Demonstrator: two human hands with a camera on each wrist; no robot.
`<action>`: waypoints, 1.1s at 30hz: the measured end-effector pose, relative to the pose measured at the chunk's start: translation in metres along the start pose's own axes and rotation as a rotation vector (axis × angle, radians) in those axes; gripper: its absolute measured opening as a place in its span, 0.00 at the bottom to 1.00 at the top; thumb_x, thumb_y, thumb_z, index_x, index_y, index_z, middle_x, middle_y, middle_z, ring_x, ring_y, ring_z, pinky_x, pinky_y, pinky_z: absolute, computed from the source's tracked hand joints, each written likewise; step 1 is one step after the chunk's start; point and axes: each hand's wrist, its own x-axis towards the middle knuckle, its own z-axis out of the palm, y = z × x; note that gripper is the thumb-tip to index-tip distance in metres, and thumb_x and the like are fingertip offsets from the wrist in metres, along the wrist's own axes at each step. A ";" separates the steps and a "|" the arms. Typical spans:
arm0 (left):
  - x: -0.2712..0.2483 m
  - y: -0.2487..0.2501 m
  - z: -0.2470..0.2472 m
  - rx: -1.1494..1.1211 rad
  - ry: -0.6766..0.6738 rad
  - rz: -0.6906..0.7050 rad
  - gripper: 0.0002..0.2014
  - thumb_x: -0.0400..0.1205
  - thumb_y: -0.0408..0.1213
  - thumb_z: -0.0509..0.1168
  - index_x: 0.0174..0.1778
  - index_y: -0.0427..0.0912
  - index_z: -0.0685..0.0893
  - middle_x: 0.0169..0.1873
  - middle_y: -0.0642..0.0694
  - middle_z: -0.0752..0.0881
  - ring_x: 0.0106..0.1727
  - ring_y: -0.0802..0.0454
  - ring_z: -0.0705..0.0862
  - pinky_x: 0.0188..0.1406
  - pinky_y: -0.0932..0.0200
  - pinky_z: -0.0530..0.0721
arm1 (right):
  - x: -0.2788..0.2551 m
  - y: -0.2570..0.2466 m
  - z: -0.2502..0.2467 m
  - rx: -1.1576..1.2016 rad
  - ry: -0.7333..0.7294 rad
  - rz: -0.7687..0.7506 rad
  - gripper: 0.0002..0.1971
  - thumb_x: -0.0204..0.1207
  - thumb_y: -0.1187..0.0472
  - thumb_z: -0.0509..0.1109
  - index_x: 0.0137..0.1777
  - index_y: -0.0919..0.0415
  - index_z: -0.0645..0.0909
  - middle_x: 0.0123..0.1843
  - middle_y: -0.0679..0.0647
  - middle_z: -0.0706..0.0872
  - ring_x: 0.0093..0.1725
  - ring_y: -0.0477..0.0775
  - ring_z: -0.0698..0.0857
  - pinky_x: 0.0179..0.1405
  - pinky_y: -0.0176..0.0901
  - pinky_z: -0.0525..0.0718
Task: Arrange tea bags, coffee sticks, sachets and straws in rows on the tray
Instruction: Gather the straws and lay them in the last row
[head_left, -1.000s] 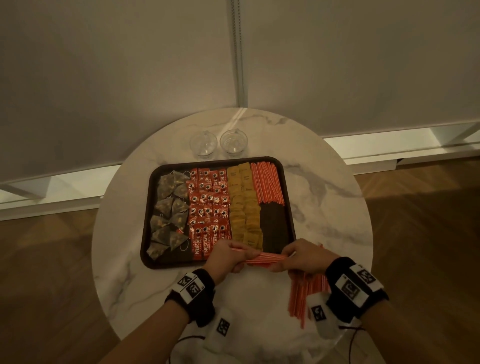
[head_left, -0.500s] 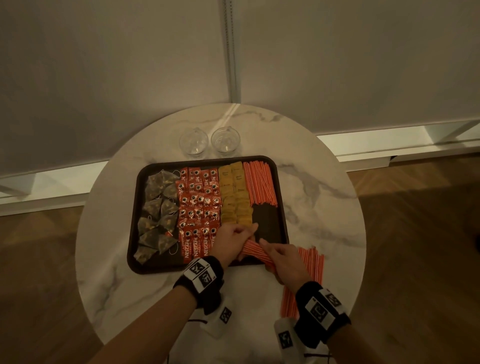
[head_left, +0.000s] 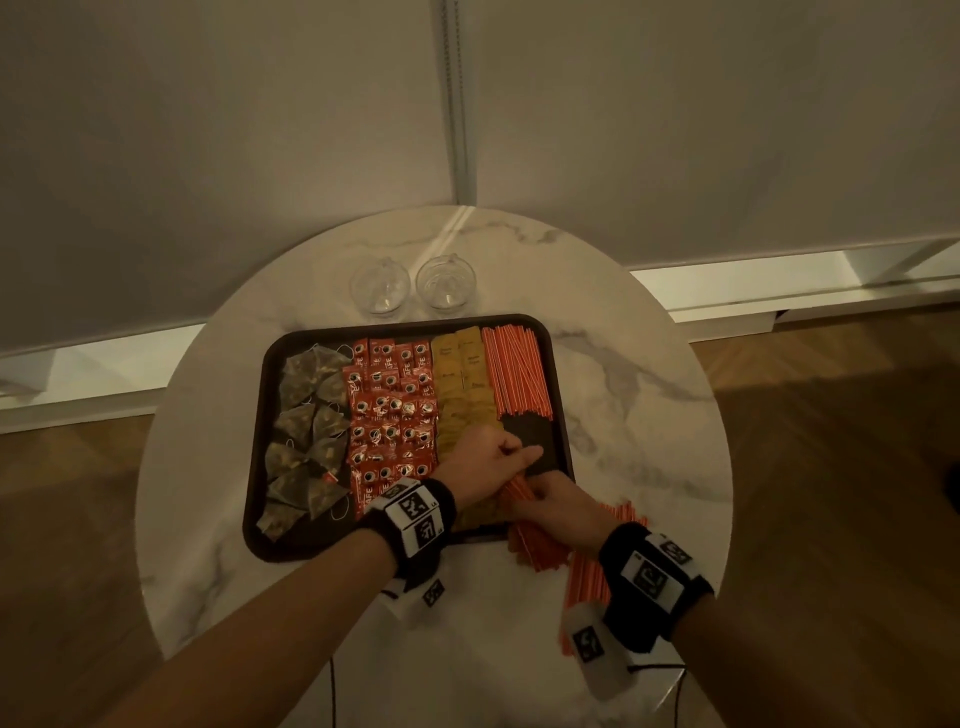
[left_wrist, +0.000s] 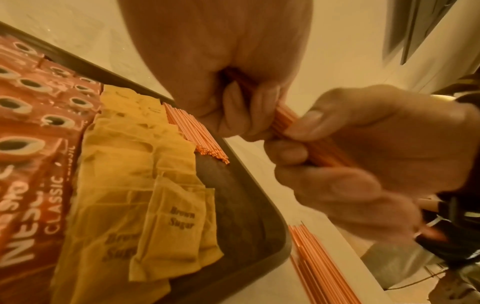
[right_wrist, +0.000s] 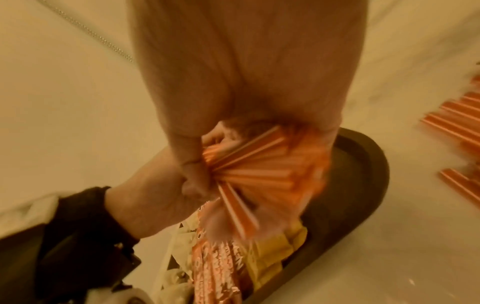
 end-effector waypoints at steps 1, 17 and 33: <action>0.002 0.000 -0.001 -0.040 0.030 -0.018 0.19 0.86 0.46 0.62 0.33 0.38 0.82 0.23 0.51 0.75 0.22 0.62 0.72 0.27 0.68 0.72 | 0.002 -0.003 -0.001 -0.036 0.035 -0.002 0.06 0.80 0.66 0.67 0.45 0.68 0.81 0.33 0.63 0.87 0.24 0.54 0.85 0.25 0.43 0.84; -0.079 -0.030 -0.003 -0.451 0.277 -0.229 0.09 0.87 0.34 0.58 0.49 0.37 0.84 0.35 0.43 0.87 0.27 0.52 0.84 0.21 0.62 0.82 | 0.068 -0.007 -0.001 -0.356 0.518 0.175 0.12 0.80 0.57 0.66 0.50 0.68 0.77 0.48 0.62 0.84 0.44 0.61 0.84 0.39 0.48 0.83; -0.097 -0.042 0.034 -0.045 0.109 -0.184 0.06 0.85 0.35 0.62 0.52 0.44 0.84 0.41 0.51 0.85 0.35 0.58 0.85 0.30 0.67 0.82 | 0.054 0.001 0.003 -0.706 0.571 0.126 0.07 0.82 0.62 0.61 0.53 0.66 0.77 0.53 0.62 0.84 0.48 0.61 0.86 0.51 0.54 0.87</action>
